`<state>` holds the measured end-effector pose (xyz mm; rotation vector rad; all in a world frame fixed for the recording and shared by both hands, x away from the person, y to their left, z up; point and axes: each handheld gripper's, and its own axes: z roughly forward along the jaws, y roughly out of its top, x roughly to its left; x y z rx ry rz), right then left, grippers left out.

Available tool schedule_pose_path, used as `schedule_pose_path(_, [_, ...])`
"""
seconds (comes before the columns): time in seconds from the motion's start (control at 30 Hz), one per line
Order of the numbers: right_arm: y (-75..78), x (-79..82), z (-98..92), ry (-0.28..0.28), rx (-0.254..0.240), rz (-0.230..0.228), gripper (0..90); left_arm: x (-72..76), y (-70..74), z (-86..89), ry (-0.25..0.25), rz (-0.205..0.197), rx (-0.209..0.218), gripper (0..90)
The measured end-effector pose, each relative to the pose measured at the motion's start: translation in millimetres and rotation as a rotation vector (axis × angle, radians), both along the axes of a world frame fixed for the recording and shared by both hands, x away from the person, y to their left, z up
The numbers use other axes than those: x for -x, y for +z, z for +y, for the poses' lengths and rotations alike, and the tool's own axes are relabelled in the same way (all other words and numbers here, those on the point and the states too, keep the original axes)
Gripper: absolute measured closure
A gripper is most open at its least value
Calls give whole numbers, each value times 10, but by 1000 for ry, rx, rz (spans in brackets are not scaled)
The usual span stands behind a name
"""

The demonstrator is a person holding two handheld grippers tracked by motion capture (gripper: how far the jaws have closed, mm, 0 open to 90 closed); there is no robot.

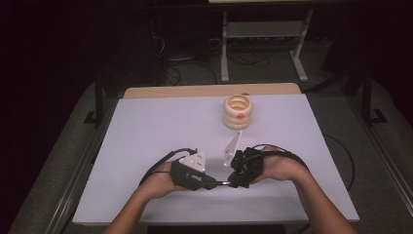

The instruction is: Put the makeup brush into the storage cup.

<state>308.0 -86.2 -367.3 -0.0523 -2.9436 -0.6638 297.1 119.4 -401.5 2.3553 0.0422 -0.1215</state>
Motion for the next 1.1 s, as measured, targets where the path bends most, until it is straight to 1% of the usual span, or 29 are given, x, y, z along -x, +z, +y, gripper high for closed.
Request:
schedule_pose_path(0.07, [-15,-9,-2,15,-3,-10,765,-1,-3,-4,-1,3,-3,790])
schedule_pose_path(0.2, [-30,-17,-6,21,-11,-7,765,0,1,-5,2,12,-8,792])
schedule_pose_path(0.33, [-28,-8,-5,23,-9,-3,762,1,1,-4,0,19,-10,792])
schedule_pose_path(0.4, [-35,-13,-13,40,-21,-4,750,1,1,-3,-2,21,-10,793])
schedule_pose_path(0.43, [-30,-11,-20,41,-31,-12,720,2,1,-2,-3,21,-9,793])
schedule_pose_path(0.5, [-17,-24,-40,28,-52,-10,672,1,5,1,-5,4,-7,793])
schedule_pose_path(0.57, [6,-50,-79,7,-94,-3,602,-4,7,11,-1,-3,0,793])
schedule_pose_path(0.63, [32,-63,-117,-6,-133,-2,568,-4,2,24,18,12,18,792])
schedule_pose_path(0.67, [48,-73,-140,-9,-157,-3,568,-10,0,32,19,7,24,792])
schedule_pose_path(0.73, [76,-76,-183,-19,-185,4,562,-14,-9,48,25,11,52,793])
schedule_pose_path(0.77, [91,-82,-201,-21,-195,1,561,-13,-12,51,31,13,67,793])
schedule_pose_path(0.8, [100,-88,-209,-19,-219,-7,561,-18,-14,54,31,19,76,793])
schedule_pose_path(0.87, [123,-96,-230,-16,-253,-29,562,-22,-11,59,34,17,97,792])
schedule_pose_path(0.93, [141,-99,-245,-23,-263,-33,563,-24,-7,71,47,3,122,793])
schedule_pose_path(1.0, [143,-98,-254,-28,-264,-29,569,-19,1,87,54,-9,124,793])
schedule_pose_path(1.07, [146,-99,-260,-30,-262,-29,575,-20,2,97,63,-5,146,793])
schedule_pose_path(1.1, [148,-99,-261,-29,-264,-29,579,-28,9,109,59,-10,147,793])
